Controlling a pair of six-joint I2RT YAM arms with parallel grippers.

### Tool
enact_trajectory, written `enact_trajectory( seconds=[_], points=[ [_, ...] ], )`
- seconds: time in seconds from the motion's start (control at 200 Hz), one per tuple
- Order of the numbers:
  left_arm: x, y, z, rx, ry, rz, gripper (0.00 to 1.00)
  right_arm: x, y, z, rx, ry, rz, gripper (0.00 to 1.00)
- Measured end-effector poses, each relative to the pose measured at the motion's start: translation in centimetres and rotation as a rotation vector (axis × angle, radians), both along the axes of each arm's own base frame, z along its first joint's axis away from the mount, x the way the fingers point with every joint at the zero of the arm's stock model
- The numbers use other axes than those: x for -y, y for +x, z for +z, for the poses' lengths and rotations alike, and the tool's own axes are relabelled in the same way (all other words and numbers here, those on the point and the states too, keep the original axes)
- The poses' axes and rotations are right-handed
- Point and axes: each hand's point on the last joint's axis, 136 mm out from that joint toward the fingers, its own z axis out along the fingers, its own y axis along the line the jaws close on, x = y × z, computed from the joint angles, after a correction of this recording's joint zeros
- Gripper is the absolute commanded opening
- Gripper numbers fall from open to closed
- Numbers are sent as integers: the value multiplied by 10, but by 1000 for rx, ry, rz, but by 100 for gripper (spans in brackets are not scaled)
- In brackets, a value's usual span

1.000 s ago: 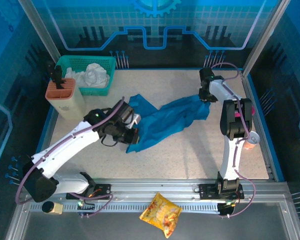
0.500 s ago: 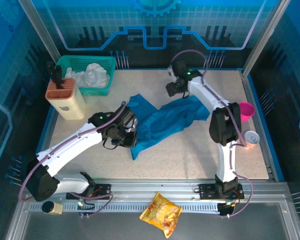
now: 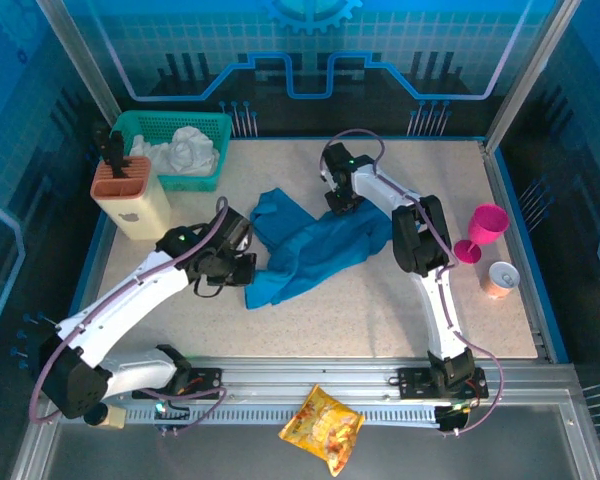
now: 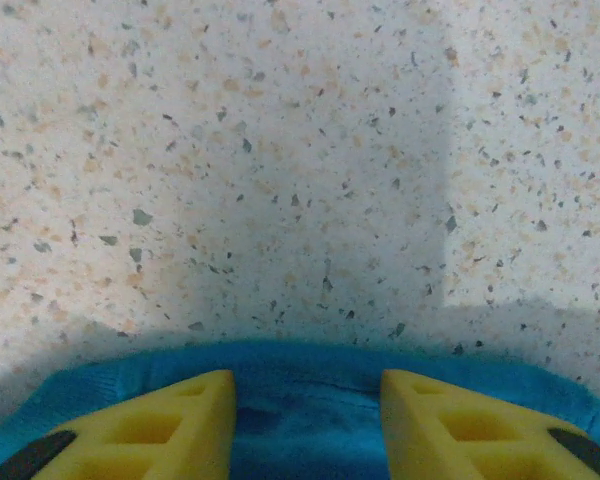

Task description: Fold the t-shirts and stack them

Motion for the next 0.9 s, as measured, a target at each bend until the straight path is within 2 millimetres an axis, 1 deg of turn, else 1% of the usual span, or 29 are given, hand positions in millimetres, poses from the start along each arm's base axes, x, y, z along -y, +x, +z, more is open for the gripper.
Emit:
enact_trajectory(
  seconds=[0.02, 0.035, 0.14, 0.24, 0.305, 0.36, 0.44, 0.506, 0.541, 0.571, 0.616, 0.681, 0.766, 0.831, 0.901],
  points=[
    [-1, 1, 0, 1, 2, 6, 0, 1, 0, 0, -2, -1, -3, 3],
    [-2, 1, 0, 2, 4, 9, 0, 2, 0, -1, -3, 0, -6, 0],
    [-8, 4, 0, 10, 21, 31, 0, 13, 2, -4, -6, 8, -52, 0],
    [-15, 7, 3, 28, 36, 52, 0, 32, 0, -6, -15, 25, -118, 0],
    [-19, 11, 9, 47, 37, 67, 0, 47, -3, 2, -12, 48, -166, 0],
    [-21, 14, 16, 67, 32, 80, 0, 57, -2, 16, 7, 77, -194, 0],
    [-23, 18, 24, 91, 23, 93, 0, 64, 4, 47, 54, 138, -206, 21],
    [-24, 19, 25, 96, 20, 98, 0, 60, 7, 71, 86, 178, -166, 40],
    [-24, 19, 25, 96, 21, 98, 0, 57, 8, 83, 101, 188, -136, 46],
    [-24, 19, 25, 95, 21, 98, 0, 51, 9, 91, 113, 188, -102, 49],
    [-24, 19, 25, 96, 20, 98, 0, 43, 9, 96, 119, 182, -55, 53],
    [-24, 19, 25, 97, 19, 98, 0, 33, 2, 95, 107, 150, 18, 55],
    [-24, 19, 25, 98, 18, 98, 0, 22, -9, 83, 64, 96, 101, 56],
    [-24, 19, 25, 97, 18, 98, 0, 20, -13, 72, 34, 61, 144, 57],
    [-24, 19, 25, 97, 18, 98, 0, 23, -12, 58, 6, 18, 174, 57]
  ],
)
